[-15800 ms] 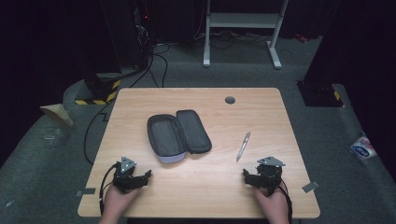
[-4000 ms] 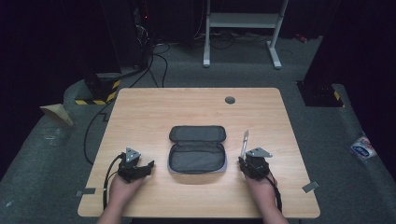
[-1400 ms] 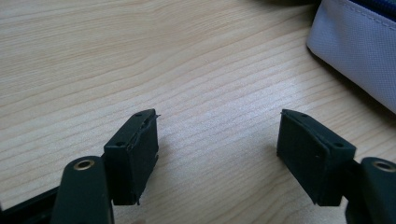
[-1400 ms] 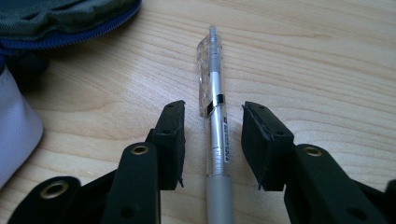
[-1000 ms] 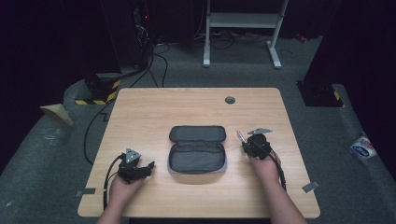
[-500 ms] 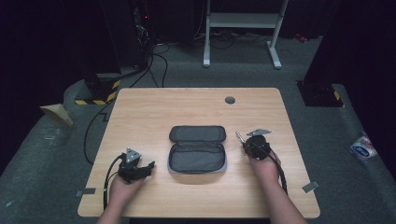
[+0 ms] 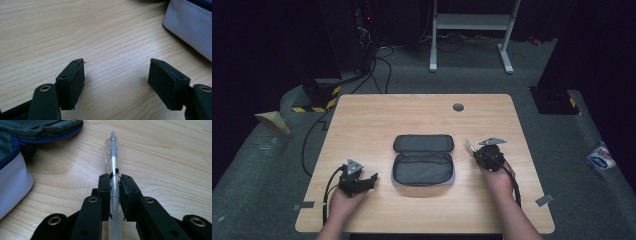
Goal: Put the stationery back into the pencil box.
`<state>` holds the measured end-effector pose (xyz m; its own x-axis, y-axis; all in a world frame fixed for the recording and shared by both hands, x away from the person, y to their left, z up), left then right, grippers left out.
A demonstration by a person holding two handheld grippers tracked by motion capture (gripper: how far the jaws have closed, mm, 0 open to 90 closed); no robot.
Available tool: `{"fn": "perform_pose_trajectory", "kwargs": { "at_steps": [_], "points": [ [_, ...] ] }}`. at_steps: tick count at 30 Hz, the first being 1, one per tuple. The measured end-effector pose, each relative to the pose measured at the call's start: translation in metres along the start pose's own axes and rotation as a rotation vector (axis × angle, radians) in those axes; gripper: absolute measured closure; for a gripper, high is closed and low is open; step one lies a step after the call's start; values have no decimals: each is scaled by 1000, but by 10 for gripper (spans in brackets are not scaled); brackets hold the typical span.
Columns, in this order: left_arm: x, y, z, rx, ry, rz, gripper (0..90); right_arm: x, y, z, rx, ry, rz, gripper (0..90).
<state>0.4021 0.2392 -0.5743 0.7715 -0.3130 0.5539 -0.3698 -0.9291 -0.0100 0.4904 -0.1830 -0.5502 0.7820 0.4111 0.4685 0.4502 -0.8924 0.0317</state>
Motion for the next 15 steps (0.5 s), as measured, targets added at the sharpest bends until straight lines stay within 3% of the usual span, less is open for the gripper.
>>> {"fn": "perform_pose_trajectory", "kwargs": {
  "at_steps": [7,15],
  "points": [
    [0,0,0,-3,0,0,293,0,0,-10,21,43,13,785],
    [0,0,0,-2,0,2,294,-2,-1,-22,2,83,-9,785]
  ]
}}
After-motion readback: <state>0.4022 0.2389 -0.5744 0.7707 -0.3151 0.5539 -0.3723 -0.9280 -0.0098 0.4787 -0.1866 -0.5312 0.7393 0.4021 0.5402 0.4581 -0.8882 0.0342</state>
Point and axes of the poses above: each handheld gripper's, and its own axes: z roughly forward along the jaws, x roughly out of its top, y roughly to its right, the point moved 7 cm from there along z, roughly forward along the jaws, and after that the axes turned 15 degrees about -y, right-handed, at the moved point
